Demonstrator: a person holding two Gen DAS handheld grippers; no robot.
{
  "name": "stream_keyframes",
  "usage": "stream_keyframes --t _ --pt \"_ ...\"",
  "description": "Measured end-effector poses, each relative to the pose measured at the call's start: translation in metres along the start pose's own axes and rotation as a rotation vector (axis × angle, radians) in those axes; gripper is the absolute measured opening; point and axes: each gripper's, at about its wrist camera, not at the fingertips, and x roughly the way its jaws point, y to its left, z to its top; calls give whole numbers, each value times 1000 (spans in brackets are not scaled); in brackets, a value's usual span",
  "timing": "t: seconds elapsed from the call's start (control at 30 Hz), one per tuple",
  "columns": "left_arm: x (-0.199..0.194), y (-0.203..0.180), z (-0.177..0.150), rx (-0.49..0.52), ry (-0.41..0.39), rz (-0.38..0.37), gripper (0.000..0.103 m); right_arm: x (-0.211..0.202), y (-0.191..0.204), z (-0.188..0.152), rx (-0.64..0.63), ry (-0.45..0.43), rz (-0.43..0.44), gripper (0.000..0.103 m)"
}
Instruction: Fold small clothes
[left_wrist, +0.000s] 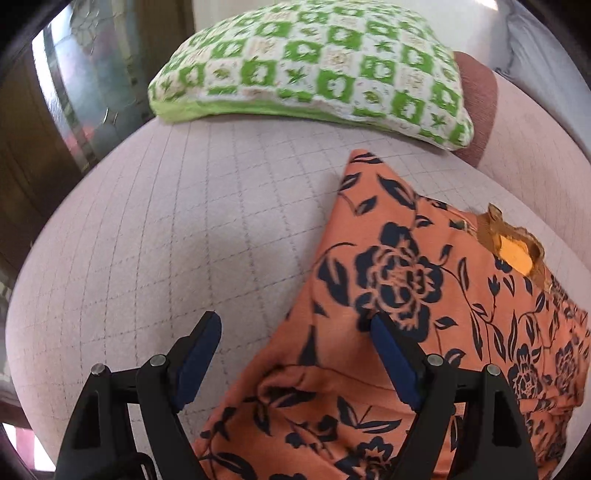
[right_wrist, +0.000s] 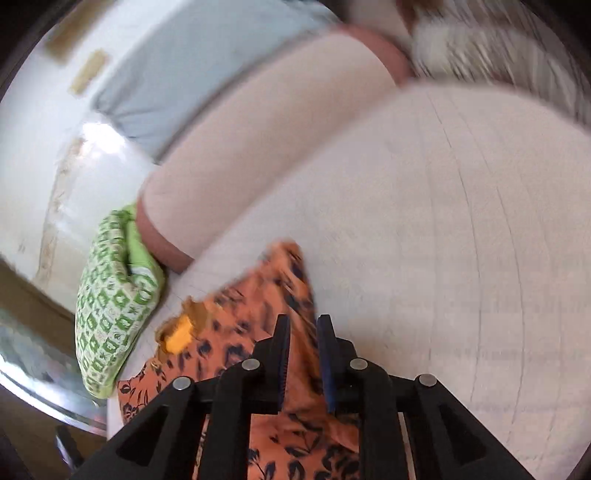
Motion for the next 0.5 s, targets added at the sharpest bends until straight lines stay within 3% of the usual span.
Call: stream_keyframes --t 0.1,0.17,0.27,0.37,0.5 --pt "7 -14 -4 72 17 17 84 3 28 1 -119 36 77 18" --pt "15 -20 -9 103 49 37 84 23 38 -5 -173 126 87 18" --pt "13 -21 -6 106 44 40 86 73 30 -27 -169 350 -47 16" --pt "2 -15 -4 77 -3 31 86 60 38 -23 -189 306 -50 17" --pt "-12 -21 -5 115 -53 -20 86 33 65 -32 -274 232 60 17"
